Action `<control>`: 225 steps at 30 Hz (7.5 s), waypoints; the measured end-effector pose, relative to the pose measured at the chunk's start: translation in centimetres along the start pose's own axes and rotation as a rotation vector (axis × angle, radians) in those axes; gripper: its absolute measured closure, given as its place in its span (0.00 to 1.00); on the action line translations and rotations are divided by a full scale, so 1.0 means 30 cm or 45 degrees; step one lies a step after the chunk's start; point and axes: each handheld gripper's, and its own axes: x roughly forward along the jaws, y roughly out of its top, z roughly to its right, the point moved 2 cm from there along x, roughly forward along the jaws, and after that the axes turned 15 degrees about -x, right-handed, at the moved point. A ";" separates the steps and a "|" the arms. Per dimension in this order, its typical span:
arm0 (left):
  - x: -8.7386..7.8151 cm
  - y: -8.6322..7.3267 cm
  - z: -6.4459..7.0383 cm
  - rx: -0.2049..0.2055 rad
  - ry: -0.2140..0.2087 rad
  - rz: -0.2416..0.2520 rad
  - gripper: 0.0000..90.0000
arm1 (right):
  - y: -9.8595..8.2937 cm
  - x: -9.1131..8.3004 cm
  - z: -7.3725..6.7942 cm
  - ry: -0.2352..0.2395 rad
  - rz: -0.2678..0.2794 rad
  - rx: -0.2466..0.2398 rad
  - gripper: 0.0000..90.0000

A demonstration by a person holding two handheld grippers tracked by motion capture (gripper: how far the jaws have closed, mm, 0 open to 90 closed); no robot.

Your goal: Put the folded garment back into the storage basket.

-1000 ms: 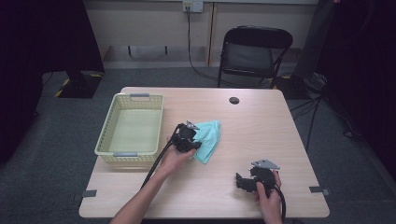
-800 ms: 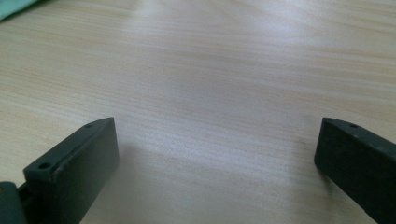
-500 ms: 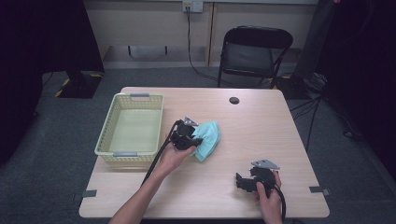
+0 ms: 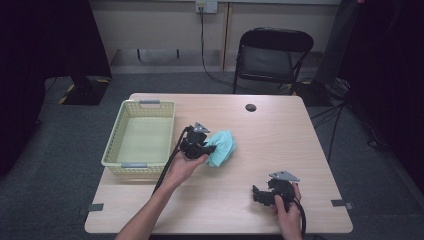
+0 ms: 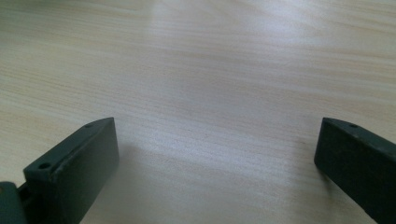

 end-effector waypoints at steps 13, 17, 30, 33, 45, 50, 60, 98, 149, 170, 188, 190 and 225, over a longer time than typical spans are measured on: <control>-0.068 0.030 0.015 0.009 -0.027 0.074 0.86 | 0.000 0.000 0.000 0.000 0.000 0.000 0.00; -0.078 0.036 0.019 0.013 -0.030 0.095 0.86 | 0.000 0.000 0.000 0.000 0.000 0.000 0.00; -0.116 0.065 0.014 0.028 -0.067 0.123 0.86 | 0.000 0.000 0.000 0.000 0.000 0.000 0.00; -0.122 0.070 0.017 0.038 -0.072 0.125 0.86 | 0.000 0.000 0.000 0.000 0.000 0.000 0.00; -0.173 0.087 0.013 0.030 -0.070 0.179 0.86 | 0.000 0.000 0.000 0.000 0.000 0.001 0.00; -0.198 0.093 0.002 0.021 -0.075 0.195 0.86 | 0.000 0.000 0.000 0.000 0.001 0.001 0.00; -0.253 0.103 -0.021 -0.002 -0.085 0.229 0.86 | 0.000 0.000 0.000 0.000 0.001 0.001 0.00; -0.479 0.100 -0.181 -0.116 -0.043 0.393 0.85 | 0.000 0.000 0.000 0.000 0.001 0.001 0.00; -0.517 0.024 -0.459 -0.270 0.244 0.396 0.85 | 0.000 0.000 0.000 0.000 0.000 0.000 0.00; -0.427 -0.018 -0.533 -0.331 0.299 0.269 0.85 | 0.000 0.000 0.000 0.000 0.000 0.001 0.00; -0.325 -0.055 -0.594 -0.393 0.350 0.163 0.85 | 0.000 0.000 0.000 0.000 0.000 0.001 0.00; -0.322 -0.057 -0.602 -0.410 0.341 0.163 0.85 | 0.000 0.000 0.000 0.000 0.000 0.001 0.00; -0.236 -0.053 -0.580 -0.358 0.489 -0.093 0.82 | 0.000 -0.001 -0.002 0.008 0.002 -0.005 0.00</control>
